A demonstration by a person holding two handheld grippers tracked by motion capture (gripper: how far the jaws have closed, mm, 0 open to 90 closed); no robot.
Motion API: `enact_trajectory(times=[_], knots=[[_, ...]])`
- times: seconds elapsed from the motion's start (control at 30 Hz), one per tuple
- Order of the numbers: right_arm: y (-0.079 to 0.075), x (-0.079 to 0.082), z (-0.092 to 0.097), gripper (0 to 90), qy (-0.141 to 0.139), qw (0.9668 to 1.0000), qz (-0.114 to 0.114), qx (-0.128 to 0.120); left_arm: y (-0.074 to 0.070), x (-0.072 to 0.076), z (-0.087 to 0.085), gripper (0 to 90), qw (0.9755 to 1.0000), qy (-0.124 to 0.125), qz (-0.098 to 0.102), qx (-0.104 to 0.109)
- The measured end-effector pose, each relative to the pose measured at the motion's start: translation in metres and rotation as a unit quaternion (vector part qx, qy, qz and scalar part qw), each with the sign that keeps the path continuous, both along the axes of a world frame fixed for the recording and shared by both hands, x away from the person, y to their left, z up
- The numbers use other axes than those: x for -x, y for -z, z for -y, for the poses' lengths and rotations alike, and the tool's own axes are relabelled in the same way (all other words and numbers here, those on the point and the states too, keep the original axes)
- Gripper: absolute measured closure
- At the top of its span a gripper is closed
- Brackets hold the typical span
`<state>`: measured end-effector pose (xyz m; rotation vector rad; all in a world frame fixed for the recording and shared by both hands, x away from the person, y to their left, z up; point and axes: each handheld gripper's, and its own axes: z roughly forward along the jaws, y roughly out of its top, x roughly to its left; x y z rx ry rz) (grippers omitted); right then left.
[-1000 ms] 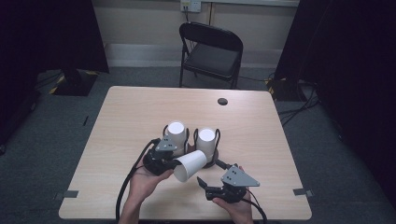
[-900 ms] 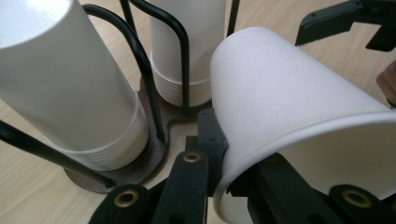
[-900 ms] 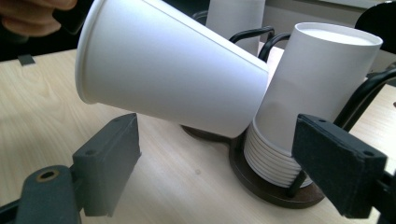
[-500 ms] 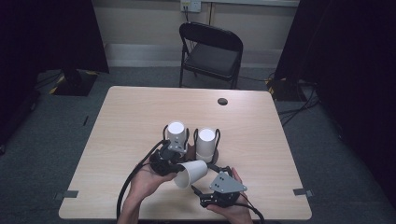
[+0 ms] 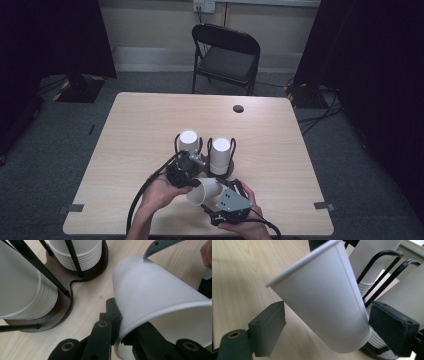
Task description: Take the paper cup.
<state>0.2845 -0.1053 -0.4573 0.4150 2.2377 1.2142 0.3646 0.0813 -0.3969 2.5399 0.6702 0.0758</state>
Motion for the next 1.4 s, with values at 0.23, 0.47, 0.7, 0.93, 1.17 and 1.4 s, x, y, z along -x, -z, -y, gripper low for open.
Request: enact_trajectory(times=[0.23, 0.47, 0.7, 0.93, 1.17, 1.4], knots=[[0.001, -0.002, -0.009, 13.0, -0.021, 0.9996, 0.015, 0.015, -0.001, 0.000, 0.010, 87.6, 0.9996, 0.023, -0.015, 0.000], [0.001, -0.005, -0.011, 13.3, -0.029, 0.9994, 0.011, 0.014, -0.001, 0.000, 0.014, 87.7, 0.9996, 0.023, -0.014, -0.003], [0.000, -0.005, -0.019, 14.8, -0.034, 0.9991, 0.018, 0.017, 0.000, 0.002, 0.020, 87.6, 0.9993, 0.033, -0.015, 0.004], [-0.004, -0.002, -0.024, 19.0, -0.030, 0.9985, 0.047, 0.004, 0.000, 0.004, 0.021, 89.0, 0.9992, 0.036, -0.015, 0.013], [-0.005, -0.001, -0.025, 19.7, -0.023, 0.9983, 0.053, 0.001, 0.001, 0.002, 0.018, 89.0, 0.9987, 0.037, -0.025, 0.023], [-0.003, -0.001, -0.021, 22.2, -0.025, 0.9985, 0.048, -0.010, 0.002, 0.002, 0.017, 88.8, 0.9990, 0.030, -0.019, 0.028]])
